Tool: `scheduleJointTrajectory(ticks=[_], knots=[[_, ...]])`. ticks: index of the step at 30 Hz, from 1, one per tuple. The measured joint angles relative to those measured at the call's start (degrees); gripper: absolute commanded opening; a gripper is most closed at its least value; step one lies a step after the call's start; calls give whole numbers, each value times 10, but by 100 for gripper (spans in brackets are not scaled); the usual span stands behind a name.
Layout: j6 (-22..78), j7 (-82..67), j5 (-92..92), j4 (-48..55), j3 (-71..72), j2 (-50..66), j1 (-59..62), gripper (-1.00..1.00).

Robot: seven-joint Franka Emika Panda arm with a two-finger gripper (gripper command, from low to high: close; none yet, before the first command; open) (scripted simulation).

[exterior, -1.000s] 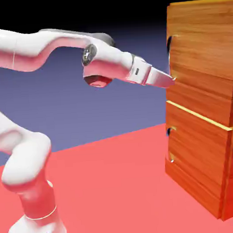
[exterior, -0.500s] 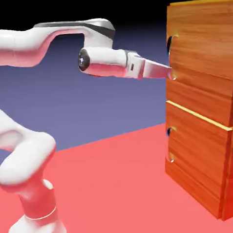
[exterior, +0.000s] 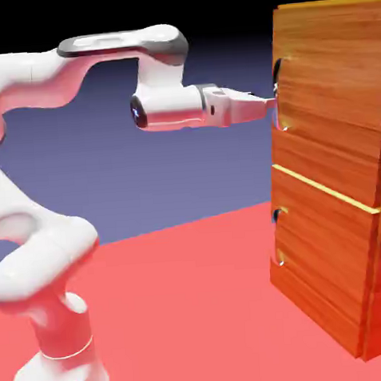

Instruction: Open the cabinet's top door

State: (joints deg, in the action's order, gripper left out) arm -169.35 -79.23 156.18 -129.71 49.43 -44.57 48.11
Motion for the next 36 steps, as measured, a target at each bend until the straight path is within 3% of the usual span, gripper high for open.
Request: scheduleJointTrajectory(ticks=[6, 7, 21, 36], knots=[[11, -21, 22, 75, 79, 51, 106, 0], [11, -21, 22, 77, 81, 52, 108, -100], [150, 84, -197, -92, -150, 20, -132, -100], [477, 207, -563, -239, -460, -76, -227, -100]])
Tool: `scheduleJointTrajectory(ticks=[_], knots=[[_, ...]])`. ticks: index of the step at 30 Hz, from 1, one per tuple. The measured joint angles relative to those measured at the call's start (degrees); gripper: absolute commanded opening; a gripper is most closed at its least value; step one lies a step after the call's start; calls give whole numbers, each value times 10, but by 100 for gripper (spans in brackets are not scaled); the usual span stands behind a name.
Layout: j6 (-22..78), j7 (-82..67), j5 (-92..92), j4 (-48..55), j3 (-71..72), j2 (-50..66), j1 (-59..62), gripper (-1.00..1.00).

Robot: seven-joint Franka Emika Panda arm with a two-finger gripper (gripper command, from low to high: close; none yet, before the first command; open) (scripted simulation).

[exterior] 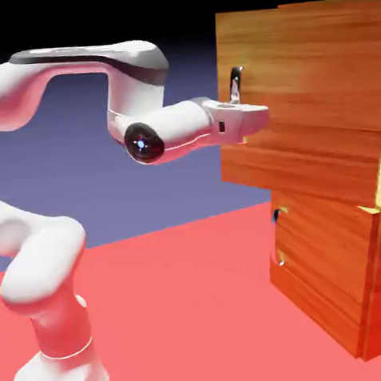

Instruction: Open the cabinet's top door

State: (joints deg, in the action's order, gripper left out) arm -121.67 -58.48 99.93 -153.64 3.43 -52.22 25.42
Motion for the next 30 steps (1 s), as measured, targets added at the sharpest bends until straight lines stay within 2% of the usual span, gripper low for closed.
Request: scheduleJointTrajectory(ticks=[6, 12, 21, 30], knots=[[150, 2, -127, 17, -119, 27, 4, -100], [299, -13, -229, 76, -229, 97, -6, -100], [523, -55, -324, 221, -373, 250, -55, -100], [744, -116, -341, 390, -478, 432, -90, -100]])
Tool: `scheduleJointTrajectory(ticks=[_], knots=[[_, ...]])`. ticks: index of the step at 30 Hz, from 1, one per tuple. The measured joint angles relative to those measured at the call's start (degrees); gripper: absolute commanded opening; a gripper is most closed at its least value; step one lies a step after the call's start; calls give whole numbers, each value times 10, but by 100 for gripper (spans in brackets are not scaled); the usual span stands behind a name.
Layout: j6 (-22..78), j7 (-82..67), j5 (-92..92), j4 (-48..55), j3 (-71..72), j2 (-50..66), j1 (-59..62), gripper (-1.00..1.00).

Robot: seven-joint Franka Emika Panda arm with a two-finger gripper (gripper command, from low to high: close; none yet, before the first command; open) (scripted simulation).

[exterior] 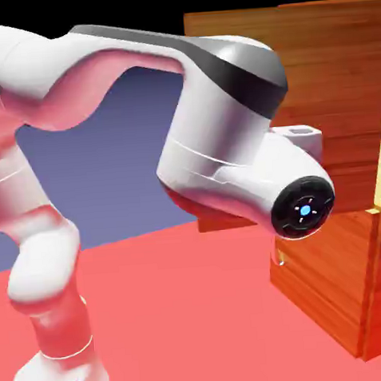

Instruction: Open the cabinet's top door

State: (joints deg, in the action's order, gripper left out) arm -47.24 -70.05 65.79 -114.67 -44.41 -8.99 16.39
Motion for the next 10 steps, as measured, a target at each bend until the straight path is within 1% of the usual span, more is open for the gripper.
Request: scheduleJointTrajectory(ticks=[4, 9, 10], knots=[[91, -30, 9, 73, -23, 83, 9, -100], [197, -65, 28, 171, -23, 186, 50, -100], [201, -66, 29, 176, -22, 190, 53, 100]])
